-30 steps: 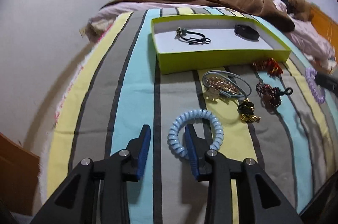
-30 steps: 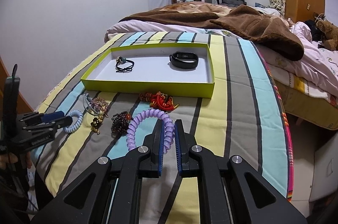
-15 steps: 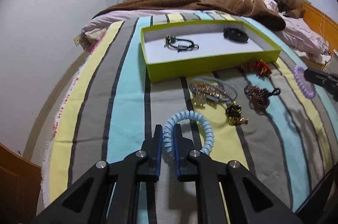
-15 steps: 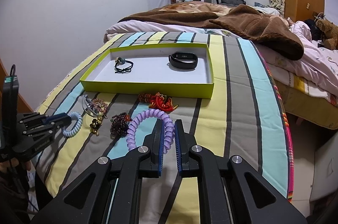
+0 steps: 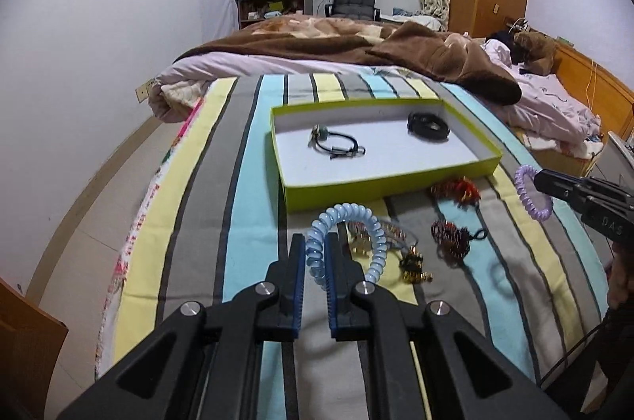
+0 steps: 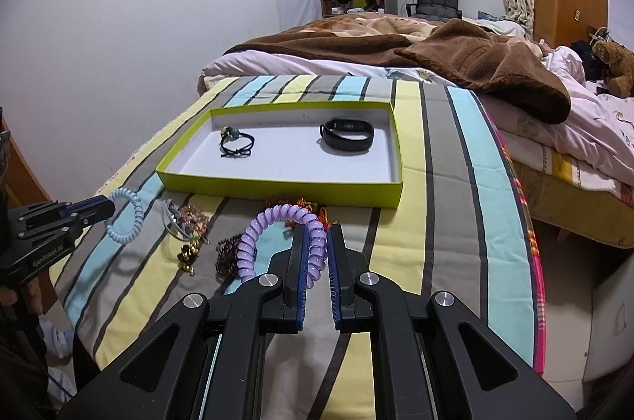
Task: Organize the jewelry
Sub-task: 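Carry both coiled hair ties into the box and open both grippers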
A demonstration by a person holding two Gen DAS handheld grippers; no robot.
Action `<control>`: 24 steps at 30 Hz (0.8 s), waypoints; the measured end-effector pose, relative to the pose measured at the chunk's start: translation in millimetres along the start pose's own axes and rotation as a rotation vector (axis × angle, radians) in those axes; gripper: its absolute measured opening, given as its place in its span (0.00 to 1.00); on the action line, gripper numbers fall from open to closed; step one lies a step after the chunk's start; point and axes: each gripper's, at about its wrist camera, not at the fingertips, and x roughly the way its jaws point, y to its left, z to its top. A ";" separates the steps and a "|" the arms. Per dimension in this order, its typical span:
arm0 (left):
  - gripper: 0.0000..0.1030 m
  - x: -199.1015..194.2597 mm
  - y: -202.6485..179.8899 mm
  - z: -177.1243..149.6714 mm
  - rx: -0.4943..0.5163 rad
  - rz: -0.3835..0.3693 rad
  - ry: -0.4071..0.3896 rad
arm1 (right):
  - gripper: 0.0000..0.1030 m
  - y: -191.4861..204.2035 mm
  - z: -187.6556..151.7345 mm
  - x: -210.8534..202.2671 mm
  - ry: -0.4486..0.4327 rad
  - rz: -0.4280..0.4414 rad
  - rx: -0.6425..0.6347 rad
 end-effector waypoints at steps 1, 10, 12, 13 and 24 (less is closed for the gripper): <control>0.10 0.3 0.5 3.8 -0.003 -0.001 -0.004 | 0.09 0.2 3.5 0.4 -0.004 0.003 0.001; 0.10 15.9 2.3 47.6 -0.023 -0.042 -0.038 | 0.09 5.3 46.8 17.4 -0.024 0.009 -0.023; 0.10 22.4 2.9 56.2 -0.032 -0.049 -0.042 | 0.09 5.2 58.1 26.3 -0.024 0.006 -0.031; 0.10 25.8 3.5 59.2 -0.033 -0.050 -0.040 | 0.09 4.6 64.0 31.4 -0.022 0.009 -0.030; 0.10 83.9 7.9 81.1 -0.057 -0.065 0.035 | 0.09 2.8 105.0 117.6 0.087 0.023 -0.036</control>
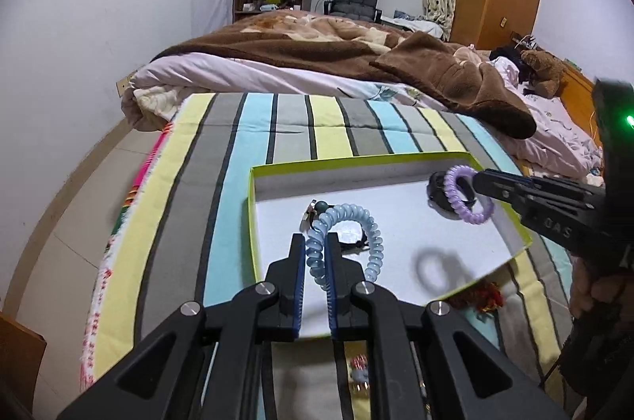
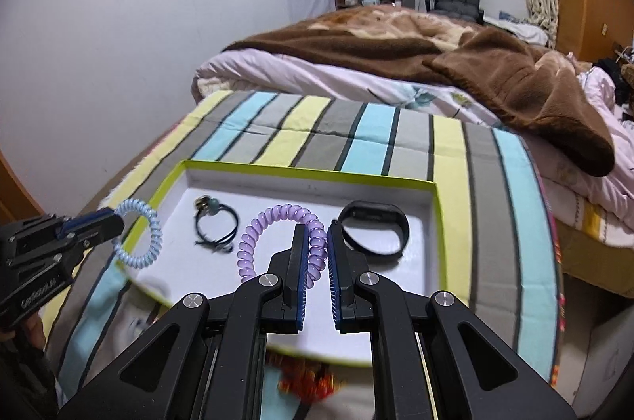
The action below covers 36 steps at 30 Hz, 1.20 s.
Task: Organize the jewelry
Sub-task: 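Carry both coiled hair ties into the box and open both grippers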
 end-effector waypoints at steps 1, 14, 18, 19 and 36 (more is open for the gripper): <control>0.10 4.9 0.3 0.6 -0.001 -0.003 0.010 | 0.09 -0.5 2.2 5.9 0.009 0.001 0.001; 0.10 43.8 3.5 -1.2 0.003 0.020 0.083 | 0.09 6.3 18.7 74.8 0.104 -0.007 -0.043; 0.10 49.0 4.2 -1.8 0.001 0.019 0.096 | 0.10 11.5 19.1 83.2 0.124 0.006 -0.072; 0.10 49.9 4.6 -2.3 -0.004 0.018 0.099 | 0.10 12.6 18.6 84.4 0.126 0.001 -0.079; 0.25 52.7 10.5 -0.1 -0.041 -0.012 0.104 | 0.10 18.5 17.4 89.7 0.136 -0.004 -0.106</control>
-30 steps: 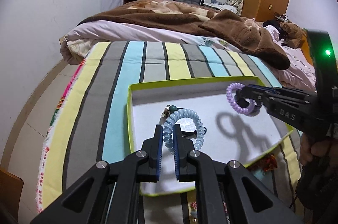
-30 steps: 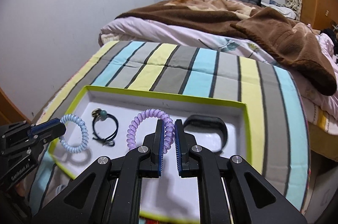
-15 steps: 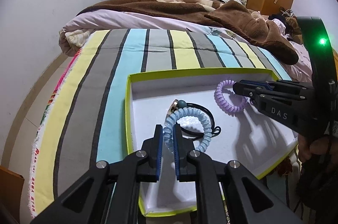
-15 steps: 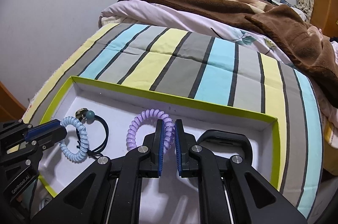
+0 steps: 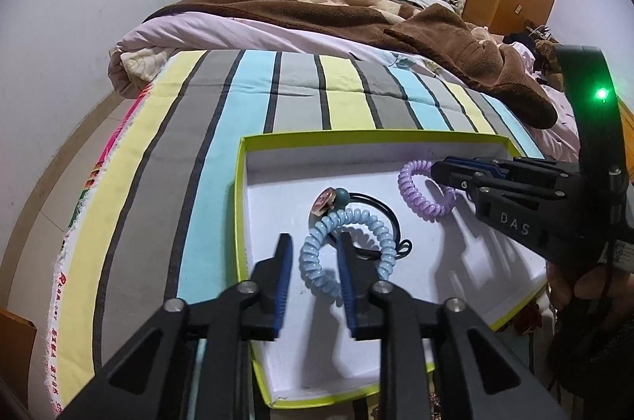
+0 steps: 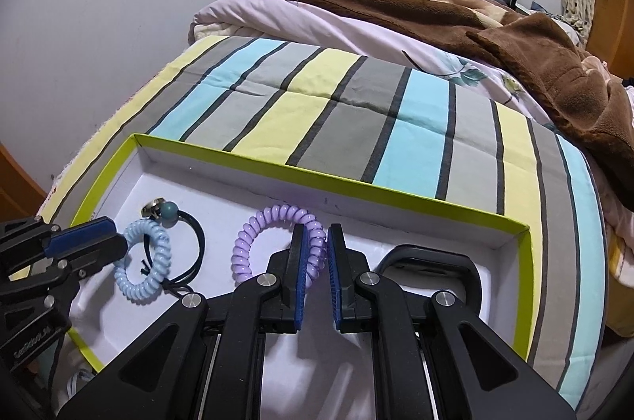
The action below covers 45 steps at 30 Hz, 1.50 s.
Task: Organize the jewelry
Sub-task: 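Carry both coiled hair ties into the box and open both grippers, then withdraw both grippers and move the right gripper to the dark red beaded bracelet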
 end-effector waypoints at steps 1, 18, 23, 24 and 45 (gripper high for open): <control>0.25 0.0 -0.2 -0.2 0.003 0.001 0.001 | 0.11 0.0 0.3 0.0 -0.001 0.001 0.000; 0.40 -45.6 -7.0 -10.2 -0.023 -0.044 -0.081 | 0.37 3.0 -11.2 -53.7 -0.116 0.056 0.032; 0.42 -67.5 -10.6 -24.0 -0.030 -0.055 -0.108 | 0.37 7.4 -31.3 -85.0 -0.155 0.065 0.037; 0.43 -72.0 -10.5 -28.1 -0.034 -0.060 -0.114 | 0.37 7.7 -35.1 -89.1 -0.159 0.067 0.041; 0.48 -117.0 8.3 -97.6 -0.129 -0.071 -0.137 | 0.38 41.3 -146.4 -122.6 -0.125 0.170 0.067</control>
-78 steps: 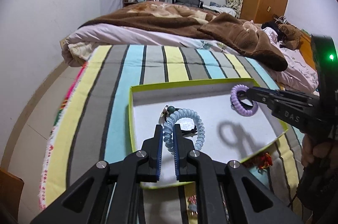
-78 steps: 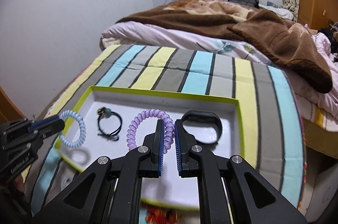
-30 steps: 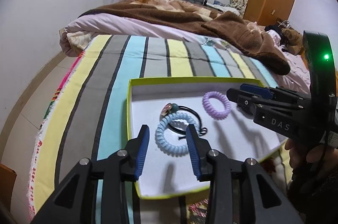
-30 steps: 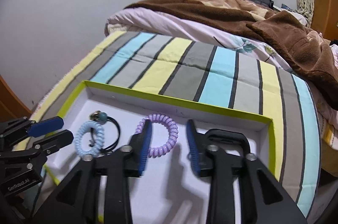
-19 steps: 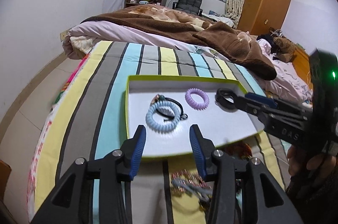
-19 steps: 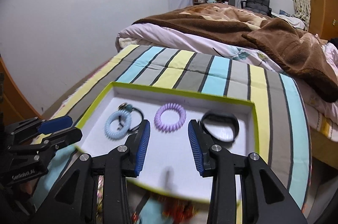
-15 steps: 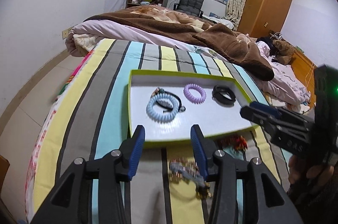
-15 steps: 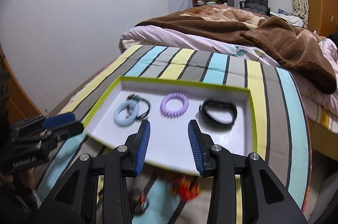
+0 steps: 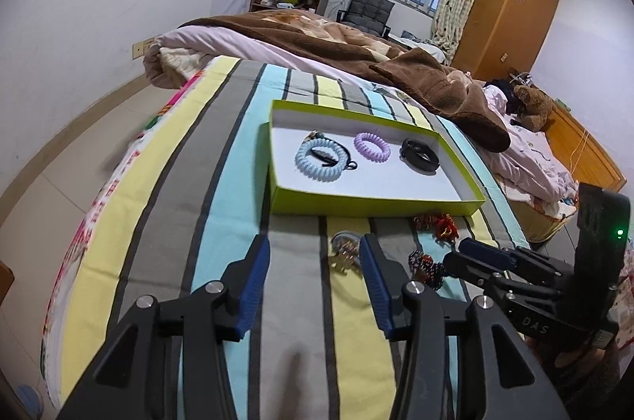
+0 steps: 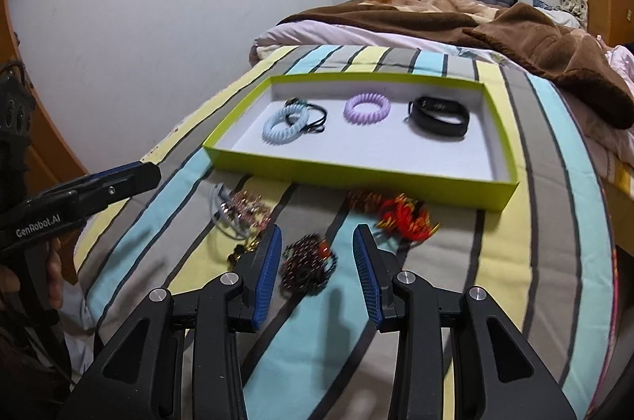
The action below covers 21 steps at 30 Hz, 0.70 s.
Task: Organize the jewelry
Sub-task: 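Withdraw both grippers and move the right gripper to the dark red beaded bracelet, then grasp the dark red beaded bracelet with right gripper while left reaches the silver hair clip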
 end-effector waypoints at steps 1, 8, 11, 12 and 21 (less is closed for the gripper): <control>0.48 -0.8 2.3 -1.6 -0.002 0.003 0.001 | 0.38 1.2 -0.7 2.7 0.009 -0.004 0.000; 0.48 -5.4 19.1 -16.2 -0.041 0.021 0.011 | 0.38 5.6 -6.3 20.5 0.062 -0.054 -0.020; 0.48 -4.4 23.1 -20.3 -0.048 0.023 0.020 | 0.42 7.2 -8.3 25.3 0.079 -0.071 -0.034; 0.48 -3.7 23.9 -20.8 -0.050 0.023 0.023 | 0.43 7.9 -8.9 26.7 0.083 -0.075 -0.037; 0.48 2.9 26.2 -26.2 -0.061 0.008 0.044 | 0.42 10.6 -11.2 30.7 0.088 -0.117 -0.046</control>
